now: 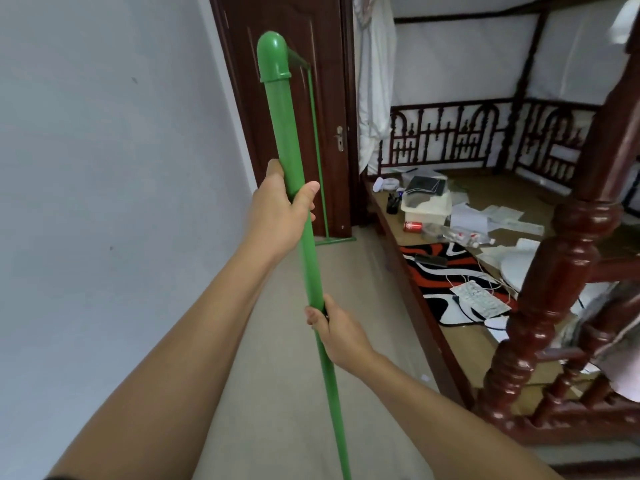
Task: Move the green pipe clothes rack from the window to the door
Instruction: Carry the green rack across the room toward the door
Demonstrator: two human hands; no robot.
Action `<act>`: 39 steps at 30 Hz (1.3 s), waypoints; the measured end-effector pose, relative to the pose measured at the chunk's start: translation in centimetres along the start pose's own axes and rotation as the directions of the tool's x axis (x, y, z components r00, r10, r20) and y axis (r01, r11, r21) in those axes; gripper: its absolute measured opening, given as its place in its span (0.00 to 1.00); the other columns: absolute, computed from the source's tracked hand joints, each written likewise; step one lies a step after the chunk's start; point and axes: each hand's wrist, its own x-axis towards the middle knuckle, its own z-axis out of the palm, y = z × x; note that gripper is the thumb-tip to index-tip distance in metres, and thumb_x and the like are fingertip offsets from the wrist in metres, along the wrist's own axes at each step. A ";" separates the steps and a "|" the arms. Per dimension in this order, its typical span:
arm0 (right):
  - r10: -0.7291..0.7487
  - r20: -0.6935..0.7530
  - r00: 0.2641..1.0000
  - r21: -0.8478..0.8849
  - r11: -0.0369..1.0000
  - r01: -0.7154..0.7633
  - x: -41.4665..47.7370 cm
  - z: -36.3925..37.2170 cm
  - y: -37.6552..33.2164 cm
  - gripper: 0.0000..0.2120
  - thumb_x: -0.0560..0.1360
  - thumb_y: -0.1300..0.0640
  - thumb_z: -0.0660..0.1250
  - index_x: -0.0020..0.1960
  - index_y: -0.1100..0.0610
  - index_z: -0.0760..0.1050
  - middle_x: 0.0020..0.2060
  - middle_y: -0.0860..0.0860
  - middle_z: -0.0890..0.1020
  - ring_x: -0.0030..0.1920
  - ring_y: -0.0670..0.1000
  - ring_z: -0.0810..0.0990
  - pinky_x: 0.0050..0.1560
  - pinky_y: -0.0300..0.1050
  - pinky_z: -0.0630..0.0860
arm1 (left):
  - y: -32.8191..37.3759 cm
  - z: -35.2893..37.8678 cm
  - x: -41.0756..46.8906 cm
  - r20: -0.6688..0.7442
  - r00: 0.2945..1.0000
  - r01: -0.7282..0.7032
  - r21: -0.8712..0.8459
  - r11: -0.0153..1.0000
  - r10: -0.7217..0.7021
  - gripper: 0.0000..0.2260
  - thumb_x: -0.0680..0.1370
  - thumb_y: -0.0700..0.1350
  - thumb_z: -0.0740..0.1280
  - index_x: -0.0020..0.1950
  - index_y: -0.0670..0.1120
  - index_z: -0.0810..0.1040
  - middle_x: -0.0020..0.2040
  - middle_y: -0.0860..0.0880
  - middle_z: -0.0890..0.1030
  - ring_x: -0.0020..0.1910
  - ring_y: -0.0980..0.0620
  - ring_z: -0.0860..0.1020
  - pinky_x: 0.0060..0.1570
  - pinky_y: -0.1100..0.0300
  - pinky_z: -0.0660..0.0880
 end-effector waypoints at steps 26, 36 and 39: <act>-0.203 0.263 0.943 -0.001 0.978 0.211 17.6 6.2 -2.5 0.11 0.79 0.43 0.56 0.46 0.50 0.62 0.29 0.48 0.71 0.29 0.51 0.71 0.29 0.47 0.67 | -10.6 -3.9 12.1 -0.124 0.989 0.086 0.051 0.995 -0.080 0.07 0.79 0.48 0.61 0.53 0.45 0.68 0.39 0.45 0.80 0.39 0.44 0.83 0.47 0.46 0.81; -0.279 0.516 0.810 0.112 0.959 0.259 24.3 15.2 -8.3 0.11 0.77 0.47 0.62 0.53 0.54 0.70 0.44 0.57 0.81 0.43 0.58 0.81 0.48 0.60 0.80 | -17.3 -11.7 13.4 -0.405 0.886 0.307 0.145 0.941 -0.226 0.11 0.79 0.50 0.61 0.57 0.45 0.68 0.44 0.43 0.81 0.42 0.45 0.84 0.50 0.45 0.80; -0.305 0.507 0.806 0.124 0.951 0.282 25.7 18.4 -10.1 0.11 0.77 0.47 0.63 0.51 0.55 0.69 0.41 0.58 0.81 0.41 0.59 0.81 0.46 0.60 0.80 | -19.8 -14.2 14.1 -0.453 0.858 0.342 0.152 0.927 -0.242 0.13 0.79 0.50 0.61 0.57 0.42 0.68 0.45 0.41 0.81 0.42 0.44 0.84 0.49 0.46 0.81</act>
